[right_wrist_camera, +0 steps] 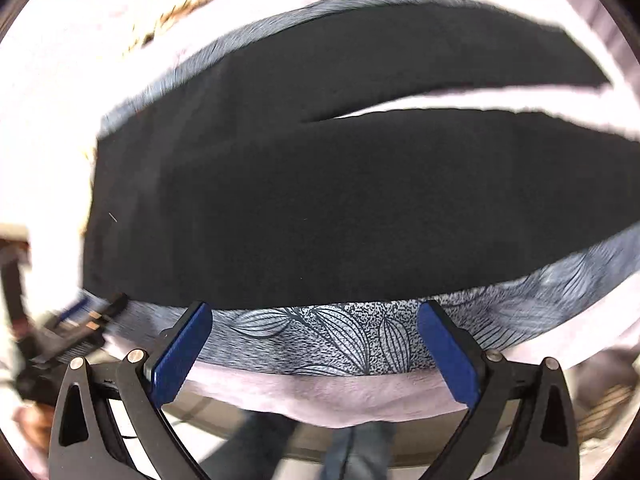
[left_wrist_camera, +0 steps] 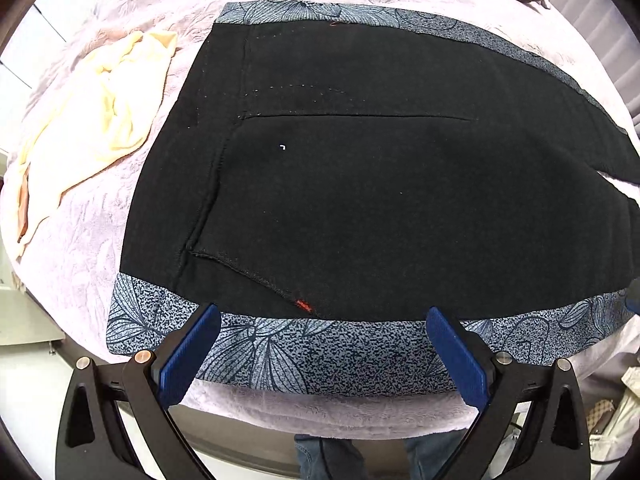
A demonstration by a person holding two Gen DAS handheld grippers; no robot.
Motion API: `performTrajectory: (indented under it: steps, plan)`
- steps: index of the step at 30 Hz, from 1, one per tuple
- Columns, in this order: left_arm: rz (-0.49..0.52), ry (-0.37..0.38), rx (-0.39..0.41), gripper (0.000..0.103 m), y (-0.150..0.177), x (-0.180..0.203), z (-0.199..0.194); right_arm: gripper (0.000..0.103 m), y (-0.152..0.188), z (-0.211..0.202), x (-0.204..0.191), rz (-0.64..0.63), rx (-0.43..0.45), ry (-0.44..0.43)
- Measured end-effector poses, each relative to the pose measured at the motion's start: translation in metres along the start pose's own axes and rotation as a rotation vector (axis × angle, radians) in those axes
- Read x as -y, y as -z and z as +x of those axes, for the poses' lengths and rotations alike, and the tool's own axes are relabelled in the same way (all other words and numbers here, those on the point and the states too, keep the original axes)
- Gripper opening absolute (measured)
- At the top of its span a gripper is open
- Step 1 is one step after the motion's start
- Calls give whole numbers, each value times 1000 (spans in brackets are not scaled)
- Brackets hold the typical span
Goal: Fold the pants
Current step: 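Grasp the patterned band edge of the trousers with both grippers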
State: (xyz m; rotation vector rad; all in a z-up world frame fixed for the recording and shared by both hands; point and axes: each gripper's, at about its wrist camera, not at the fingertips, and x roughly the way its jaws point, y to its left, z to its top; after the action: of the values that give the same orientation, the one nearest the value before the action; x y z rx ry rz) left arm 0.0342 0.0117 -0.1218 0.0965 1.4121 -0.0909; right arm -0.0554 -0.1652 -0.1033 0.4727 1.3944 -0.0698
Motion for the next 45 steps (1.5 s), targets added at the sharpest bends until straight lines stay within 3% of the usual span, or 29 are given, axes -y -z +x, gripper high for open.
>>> performTrajectory:
  steps: [2,4,6,8,11,15,20,26,30,34,39,42,45]
  plan:
    - [0,10,-2,103,-1,-2,1,102,-1,-3,17,62,-1,-53]
    - [5,35,1,103,1,-8,0,96,3,-5,27,85,-8,-99]
    - [0,89,5,103,4,-18,-1,75,16,-1,34,102,-31,-191]
    - [-18,128,0,103,9,-27,0,67,25,5,45,139,-87,-298]
    - [-62,168,-19,103,15,-45,5,67,45,27,51,182,-112,-339]
    - [-101,192,-21,103,22,-68,2,67,46,55,59,278,-155,-446]
    - [-117,222,-19,103,31,-93,1,67,56,60,53,265,-169,-471]
    - [-155,288,-20,103,55,-109,-9,68,31,77,18,277,-117,-649]
    - [-230,385,-48,103,72,-122,-10,70,24,106,-18,274,-201,-689]
    - [-366,522,-58,103,79,-143,-7,70,10,75,-33,254,-131,-775]
    - [-456,551,-30,102,60,-149,11,70,-6,44,-54,153,-102,-776]
    - [-516,536,-31,66,50,-158,21,70,-3,52,-58,116,-135,-747]
    - [-516,534,-35,48,55,-161,28,70,12,67,-36,158,-160,-666]
